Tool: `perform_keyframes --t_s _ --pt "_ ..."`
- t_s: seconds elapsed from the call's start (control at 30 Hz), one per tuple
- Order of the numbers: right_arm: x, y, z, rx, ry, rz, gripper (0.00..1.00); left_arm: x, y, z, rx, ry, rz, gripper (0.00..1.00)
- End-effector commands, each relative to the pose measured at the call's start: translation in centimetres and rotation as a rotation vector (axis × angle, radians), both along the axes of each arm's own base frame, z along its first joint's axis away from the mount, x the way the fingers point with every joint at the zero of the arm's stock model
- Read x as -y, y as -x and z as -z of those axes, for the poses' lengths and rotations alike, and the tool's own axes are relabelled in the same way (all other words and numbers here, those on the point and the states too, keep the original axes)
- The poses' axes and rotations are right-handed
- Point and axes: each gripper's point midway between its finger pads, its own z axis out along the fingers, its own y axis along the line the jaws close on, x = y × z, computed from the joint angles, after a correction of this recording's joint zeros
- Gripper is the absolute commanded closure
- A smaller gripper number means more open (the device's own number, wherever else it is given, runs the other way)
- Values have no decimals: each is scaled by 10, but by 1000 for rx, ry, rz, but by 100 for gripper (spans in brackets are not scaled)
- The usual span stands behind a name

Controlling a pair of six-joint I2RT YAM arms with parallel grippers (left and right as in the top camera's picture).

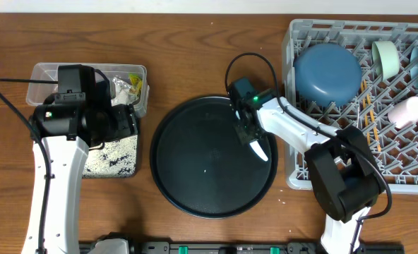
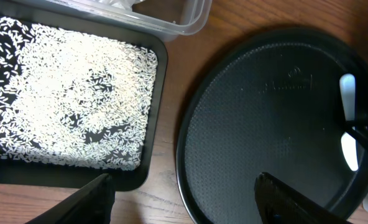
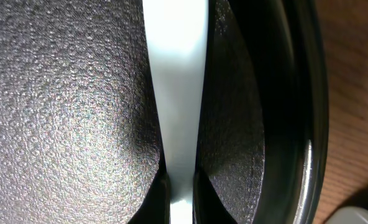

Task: Sort waste into correct bins and load items into the dishwasher rack
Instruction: 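Grasp the white plastic knife with the right gripper and lift it, then carry the white knife into the dish rack and release it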

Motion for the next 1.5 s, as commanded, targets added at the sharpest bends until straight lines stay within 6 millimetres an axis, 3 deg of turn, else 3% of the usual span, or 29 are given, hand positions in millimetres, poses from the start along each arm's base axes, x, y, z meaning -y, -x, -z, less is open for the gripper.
perform_keyframes --t_s 0.0,0.2,0.43,0.6,0.73,0.83,0.97,1.13,1.3,1.47 --pt "4 -5 -12 25 15 10 99 -2 1 1 -9 0 -11 26" --pt "-11 -16 -70 138 -108 5 99 -2 1 1 -9 0 -11 27" --pt "0 -21 -136 285 -177 7 99 -2 1 1 -9 0 -10 26" --pt "39 -19 -166 345 -140 83 99 -2 1 1 -9 0 -11 27" --pt "103 -19 -186 397 -23 221 99 -2 1 1 -9 0 -11 27" --pt "146 -16 -191 394 27 312 99 -2 1 1 -9 0 -11 27" --pt "197 -8 -183 336 85 405 99 -2 1 1 -9 0 -11 27" --pt "245 -1 -170 317 112 545 99 -2 0 1 -8 0 -11 26" --pt "273 4 -152 312 124 626 99 -2 0 1 -8 0 -11 27" --pt "279 7 -131 301 145 595 99 -2 0 1 -8 0 -11 27"
